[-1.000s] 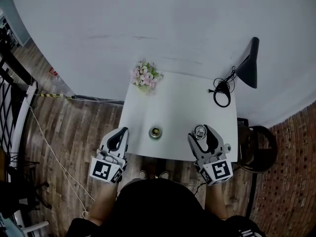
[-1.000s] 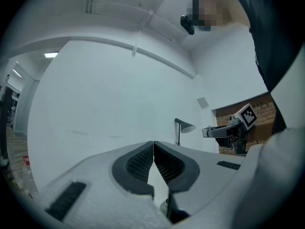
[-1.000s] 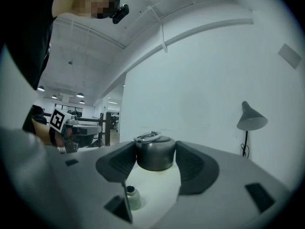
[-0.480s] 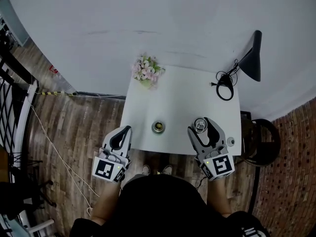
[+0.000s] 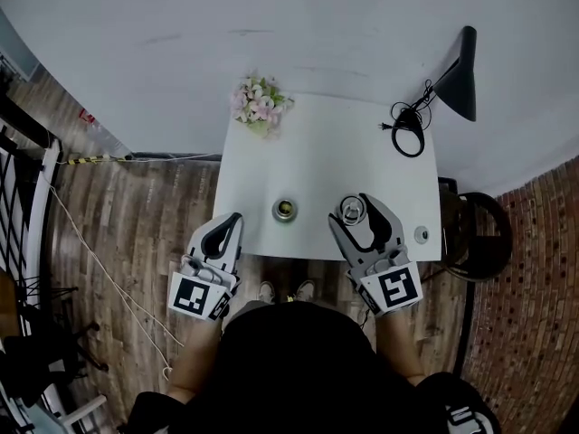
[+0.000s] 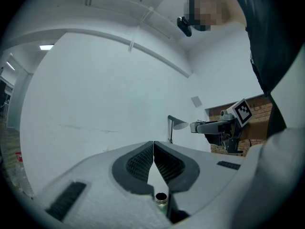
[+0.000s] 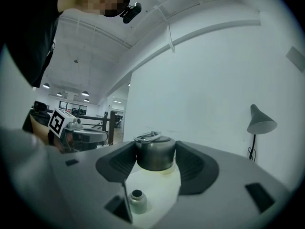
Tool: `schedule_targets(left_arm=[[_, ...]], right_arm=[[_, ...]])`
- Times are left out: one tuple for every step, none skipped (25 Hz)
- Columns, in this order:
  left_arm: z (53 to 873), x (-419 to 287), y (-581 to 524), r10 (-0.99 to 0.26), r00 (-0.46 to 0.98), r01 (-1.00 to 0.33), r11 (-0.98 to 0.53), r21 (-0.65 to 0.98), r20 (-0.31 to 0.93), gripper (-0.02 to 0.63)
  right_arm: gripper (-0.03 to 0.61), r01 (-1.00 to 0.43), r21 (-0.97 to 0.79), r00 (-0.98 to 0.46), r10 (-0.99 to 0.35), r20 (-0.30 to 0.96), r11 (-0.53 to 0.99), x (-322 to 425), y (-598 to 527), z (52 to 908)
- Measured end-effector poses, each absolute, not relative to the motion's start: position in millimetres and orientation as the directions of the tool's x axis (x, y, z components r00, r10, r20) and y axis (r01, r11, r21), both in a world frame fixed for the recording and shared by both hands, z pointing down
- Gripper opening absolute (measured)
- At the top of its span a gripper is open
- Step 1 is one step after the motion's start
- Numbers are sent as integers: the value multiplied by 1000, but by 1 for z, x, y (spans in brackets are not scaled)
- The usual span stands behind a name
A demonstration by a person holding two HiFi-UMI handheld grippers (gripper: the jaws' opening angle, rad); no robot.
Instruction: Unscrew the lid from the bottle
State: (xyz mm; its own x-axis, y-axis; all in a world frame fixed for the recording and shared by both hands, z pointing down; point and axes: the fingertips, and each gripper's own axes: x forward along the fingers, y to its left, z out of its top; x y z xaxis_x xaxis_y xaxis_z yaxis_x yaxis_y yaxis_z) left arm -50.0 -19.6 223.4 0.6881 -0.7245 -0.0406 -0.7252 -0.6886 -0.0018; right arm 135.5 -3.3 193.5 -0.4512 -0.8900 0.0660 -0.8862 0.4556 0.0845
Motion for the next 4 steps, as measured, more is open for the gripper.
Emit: schedule_targets(left_arm=[[223,-50,-20,-726,687,-726,-687,0,-41,25],[223,-51,-20,-727,686,-727,-686,1,-42,25],[223,-52,-20,-728,684,-728,-685,1,-42,25],[223,-52,-20,-729,683,-729,-684,2,-42,25]], right_arm=[[259,-885,83,-454,-889,66,458,134,-3,193],[259,-884,82,-456,-888,64,460,133,-3,192],[259,-884,81,-457,-887,62,461,131,-3,191],[259,-883,80,-459,-886,60,463,130,-3,190]])
